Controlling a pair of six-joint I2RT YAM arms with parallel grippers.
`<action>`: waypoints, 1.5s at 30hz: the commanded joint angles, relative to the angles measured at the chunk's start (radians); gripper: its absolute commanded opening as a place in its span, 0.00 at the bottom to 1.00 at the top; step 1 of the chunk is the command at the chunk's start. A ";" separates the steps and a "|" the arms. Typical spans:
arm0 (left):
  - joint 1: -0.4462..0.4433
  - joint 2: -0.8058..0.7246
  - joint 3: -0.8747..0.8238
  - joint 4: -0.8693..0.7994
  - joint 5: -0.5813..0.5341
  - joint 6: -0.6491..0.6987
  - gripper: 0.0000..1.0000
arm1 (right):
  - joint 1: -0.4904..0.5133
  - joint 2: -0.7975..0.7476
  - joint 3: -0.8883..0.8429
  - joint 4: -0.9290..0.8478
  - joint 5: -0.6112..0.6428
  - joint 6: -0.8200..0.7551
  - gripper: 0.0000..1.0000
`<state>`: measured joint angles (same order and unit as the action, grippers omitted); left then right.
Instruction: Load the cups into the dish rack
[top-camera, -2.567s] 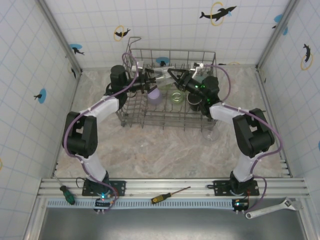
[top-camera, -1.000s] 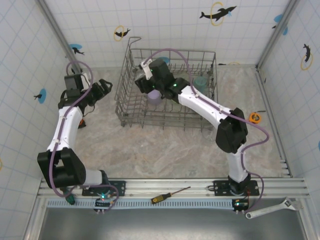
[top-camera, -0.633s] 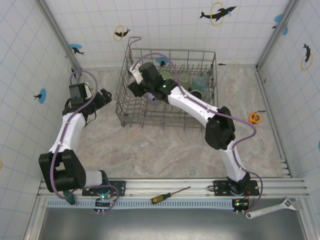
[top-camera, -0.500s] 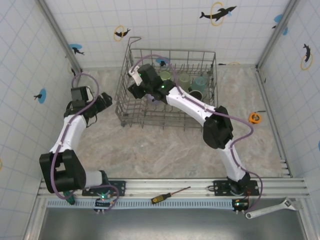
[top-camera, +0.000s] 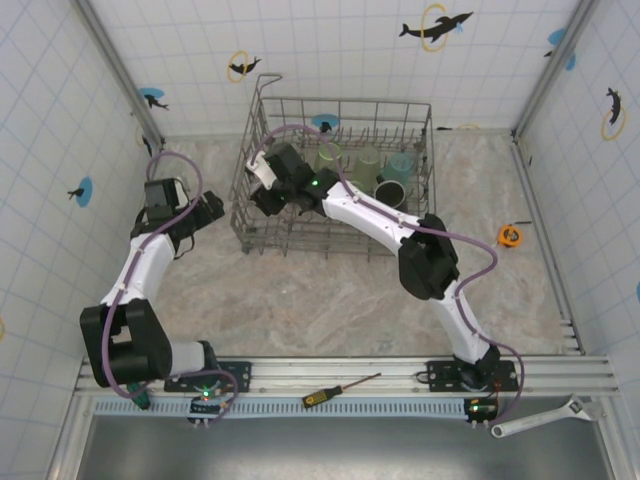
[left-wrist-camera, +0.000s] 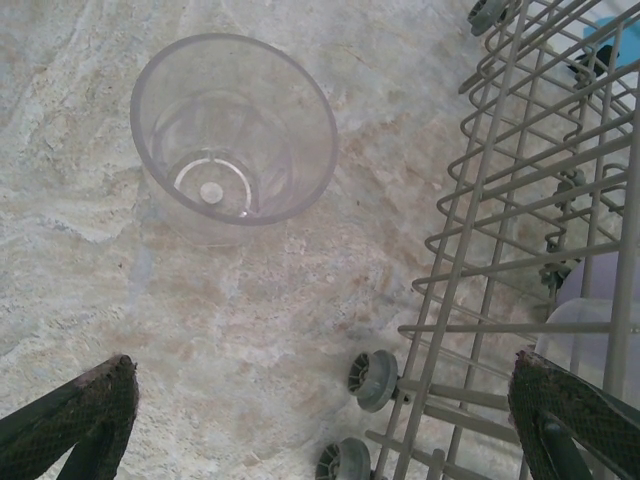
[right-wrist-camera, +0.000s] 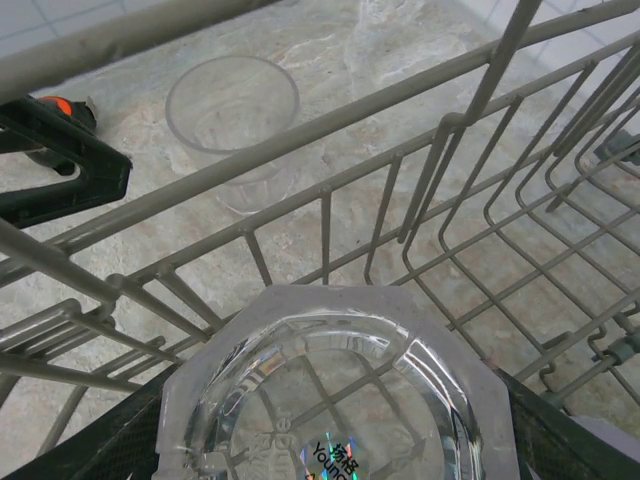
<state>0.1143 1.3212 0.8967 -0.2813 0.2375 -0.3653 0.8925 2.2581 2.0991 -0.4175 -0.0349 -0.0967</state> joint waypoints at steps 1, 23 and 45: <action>0.005 -0.022 -0.012 0.008 -0.010 0.025 0.98 | 0.016 0.018 0.029 -0.006 -0.047 -0.002 0.31; 0.005 -0.014 -0.024 0.013 0.026 0.018 0.98 | 0.033 -0.081 -0.295 0.227 -0.160 0.076 0.29; 0.005 0.001 -0.029 0.016 0.045 0.014 0.98 | 0.054 0.066 -0.260 0.131 -0.074 0.051 0.31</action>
<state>0.1143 1.3201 0.8791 -0.2745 0.2726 -0.3656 0.9272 2.2532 1.8614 -0.1806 -0.1024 -0.0193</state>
